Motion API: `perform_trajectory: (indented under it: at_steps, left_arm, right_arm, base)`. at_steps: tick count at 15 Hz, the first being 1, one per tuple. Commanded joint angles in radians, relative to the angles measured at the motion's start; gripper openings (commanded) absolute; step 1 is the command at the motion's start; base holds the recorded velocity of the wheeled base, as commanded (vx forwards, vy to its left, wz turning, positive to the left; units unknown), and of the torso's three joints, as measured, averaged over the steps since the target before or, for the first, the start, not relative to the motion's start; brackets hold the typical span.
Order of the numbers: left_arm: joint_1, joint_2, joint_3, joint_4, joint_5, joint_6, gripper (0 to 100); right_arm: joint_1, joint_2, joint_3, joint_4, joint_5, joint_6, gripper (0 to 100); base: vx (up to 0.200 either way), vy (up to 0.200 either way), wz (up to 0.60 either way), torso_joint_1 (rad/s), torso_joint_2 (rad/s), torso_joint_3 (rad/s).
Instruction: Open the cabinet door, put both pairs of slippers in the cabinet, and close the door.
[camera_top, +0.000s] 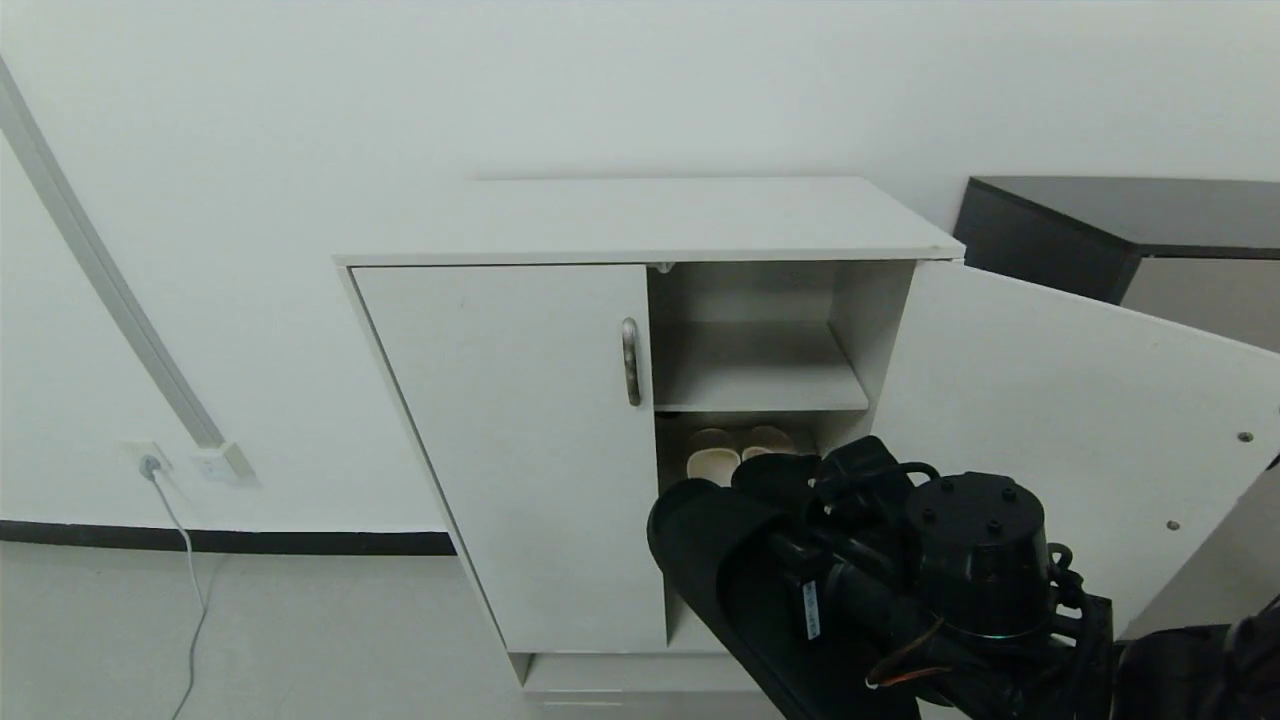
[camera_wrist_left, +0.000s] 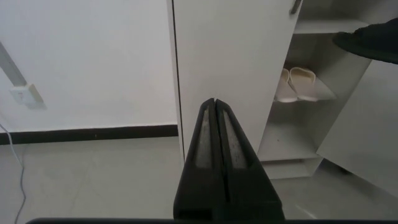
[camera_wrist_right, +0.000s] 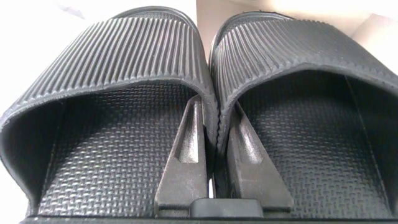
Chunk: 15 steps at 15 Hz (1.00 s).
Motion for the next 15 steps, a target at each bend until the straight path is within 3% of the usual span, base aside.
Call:
perform_trajectory:
  at_steps: [1,9,15]
  left_arm:
    - [0.0,0.0,0.0,0.0,0.0,0.0,0]
    - [0.0,0.0,0.0,0.0,0.0,0.0,0]
    - [0.0,0.0,0.0,0.0,0.0,0.0,0]
  right_arm:
    - [0.003,0.008,0.004,-0.005,0.0,0.0,0]
    - [0.003,0.014,0.004,-0.013,0.0,0.0,0]
    - [0.001,0.014,0.013,-0.02,0.0,-0.006,0]
  base:
    - [0.0,0.0,0.0,-0.119,0.46,0.349]
    - [0.0,0.0,0.0,-0.055,0.44,0.381]
    - [0.0,0.0,0.0,0.0,0.08,0.073]
